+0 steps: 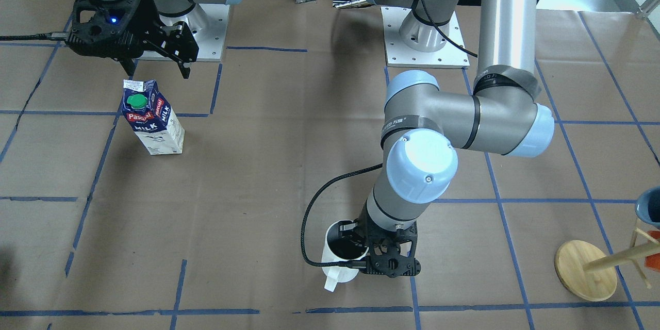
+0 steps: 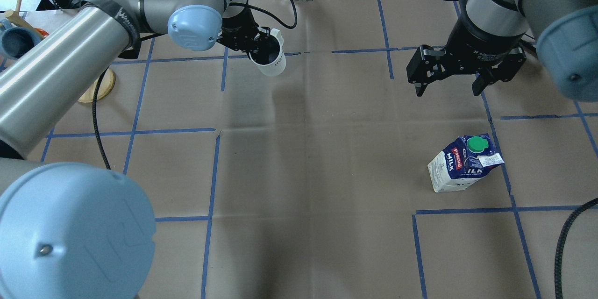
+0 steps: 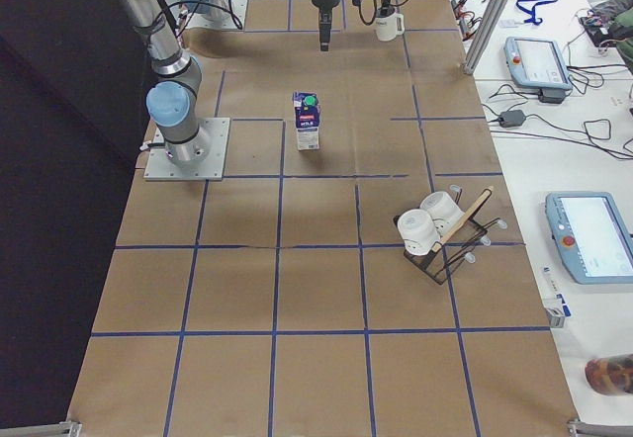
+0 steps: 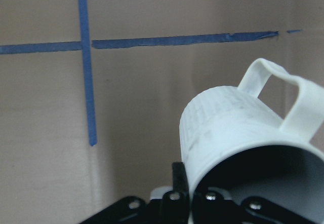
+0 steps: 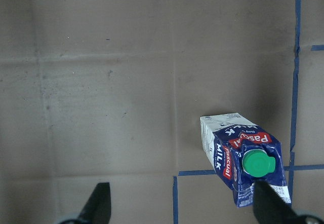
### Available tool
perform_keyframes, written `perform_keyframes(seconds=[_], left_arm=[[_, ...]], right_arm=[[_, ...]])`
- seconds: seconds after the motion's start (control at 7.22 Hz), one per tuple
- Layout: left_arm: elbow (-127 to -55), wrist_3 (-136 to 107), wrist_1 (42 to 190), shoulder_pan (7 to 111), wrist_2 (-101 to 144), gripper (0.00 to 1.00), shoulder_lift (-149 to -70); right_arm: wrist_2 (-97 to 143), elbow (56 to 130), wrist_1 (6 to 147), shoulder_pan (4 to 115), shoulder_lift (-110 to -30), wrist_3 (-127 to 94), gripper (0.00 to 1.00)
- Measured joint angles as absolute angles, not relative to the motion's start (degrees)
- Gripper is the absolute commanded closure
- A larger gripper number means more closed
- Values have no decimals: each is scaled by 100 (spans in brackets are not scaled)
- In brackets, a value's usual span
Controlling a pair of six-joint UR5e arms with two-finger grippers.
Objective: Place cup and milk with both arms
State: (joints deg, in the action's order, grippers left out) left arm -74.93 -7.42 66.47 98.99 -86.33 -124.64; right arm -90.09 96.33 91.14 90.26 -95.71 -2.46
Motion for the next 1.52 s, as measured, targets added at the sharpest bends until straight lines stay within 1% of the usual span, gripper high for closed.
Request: perform_keyframes(seconds=[0.28,0.55,0.69,0.83,0.97,1.11,1.25,1.38,1.52], left_arm=[[-7273,-1153,6787,10051,-8625,100,-12704],[-7238,-1469,6966,10098,-8615,99,-12771],[-7232,-1519,7004,10114,-8620,95,-12831],[-7229,-1537,7019,10123,-8633,85,-12894],[-7226,-1543,7026,10128,-8634,84,-12929],[-7225,-1548,7029,10131,-8619,77,-12945],[-7225,-1555,7042,10133,-8607,51,-12950],[-7225,-1560,7067,10133,-8611,1,-12951],[-7226,-1563,7090,10134,-8624,0,-12949]], right_arm=[[-9009,9633,9114,9026,-9571,-246,0],[-9007,9633,9118,9026,-9571,-246,0],[-9004,9633,9118,9026,-9571,-246,0],[-9001,9633,9121,9026,-9571,-244,0],[-9000,9633,9122,9026,-9571,-240,0],[-9001,9633,9123,9026,-9571,-239,0],[-9003,9633,9123,9026,-9571,-238,0],[-9002,9633,9123,9022,-9571,-238,0],[-9002,9633,9123,9008,-9569,-231,0]])
